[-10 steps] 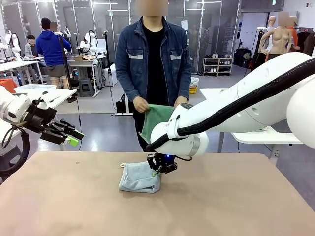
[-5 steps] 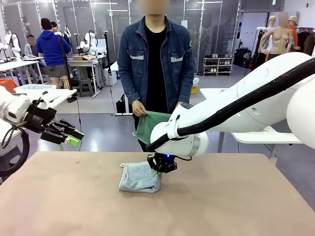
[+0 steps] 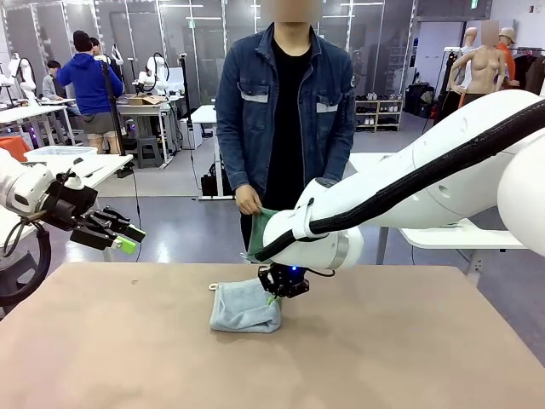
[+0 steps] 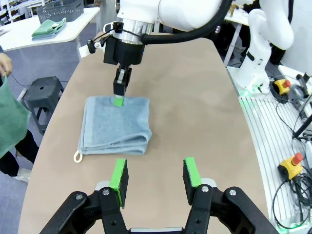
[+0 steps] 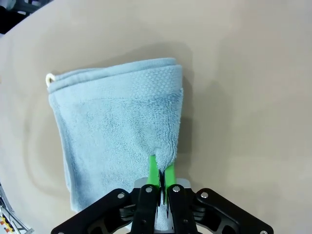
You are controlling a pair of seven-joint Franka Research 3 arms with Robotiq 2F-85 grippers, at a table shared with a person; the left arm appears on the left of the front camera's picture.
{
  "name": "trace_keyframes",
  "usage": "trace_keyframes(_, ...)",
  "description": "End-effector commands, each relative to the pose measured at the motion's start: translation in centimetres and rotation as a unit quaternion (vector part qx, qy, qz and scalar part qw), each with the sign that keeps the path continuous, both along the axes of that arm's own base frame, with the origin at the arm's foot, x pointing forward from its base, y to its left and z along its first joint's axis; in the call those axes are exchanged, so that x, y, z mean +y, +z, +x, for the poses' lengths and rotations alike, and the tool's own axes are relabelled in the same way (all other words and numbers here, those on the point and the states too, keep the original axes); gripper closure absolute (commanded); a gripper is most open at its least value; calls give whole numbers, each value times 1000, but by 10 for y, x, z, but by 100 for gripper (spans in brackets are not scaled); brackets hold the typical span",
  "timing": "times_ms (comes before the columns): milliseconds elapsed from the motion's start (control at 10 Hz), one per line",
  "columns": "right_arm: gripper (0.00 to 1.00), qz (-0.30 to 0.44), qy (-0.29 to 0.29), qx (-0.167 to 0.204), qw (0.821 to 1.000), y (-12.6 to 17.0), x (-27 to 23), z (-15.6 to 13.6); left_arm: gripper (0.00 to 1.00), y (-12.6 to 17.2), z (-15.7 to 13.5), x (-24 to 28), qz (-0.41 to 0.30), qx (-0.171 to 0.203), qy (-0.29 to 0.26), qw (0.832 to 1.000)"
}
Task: Fold the towels and place them in the basket.
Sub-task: Place the folded Towel with hook on the right side of the table.
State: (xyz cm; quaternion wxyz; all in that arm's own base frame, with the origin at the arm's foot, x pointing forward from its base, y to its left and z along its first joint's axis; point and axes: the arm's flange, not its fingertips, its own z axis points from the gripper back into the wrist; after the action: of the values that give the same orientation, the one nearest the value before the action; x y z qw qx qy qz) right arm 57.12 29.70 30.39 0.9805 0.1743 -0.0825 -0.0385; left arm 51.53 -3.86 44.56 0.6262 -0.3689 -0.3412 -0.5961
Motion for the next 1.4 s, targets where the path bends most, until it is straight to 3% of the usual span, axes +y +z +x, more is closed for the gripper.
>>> trace_keyframes(0,96,6,12,-26,1000,-7,-65,13,41,1,-3,0,1,-4,1,1000)
trace_keyframes(400,96,26,0,-52,998,-28,-179,39,41,1,-3,0,1,-4,1,1000)
trace_keyframes(600,96,24,4,-66,998,-21,-238,45,41,1,-3,0,1,-4,1,1000)
trace_keyframes(900,96,29,55,-54,997,2,-327,35,41,1,-3,0,1,-4,1,1000)
trace_keyframes(1300,96,-5,53,-46,998,7,-400,30,41,1,-3,0,1,-4,1,1000)
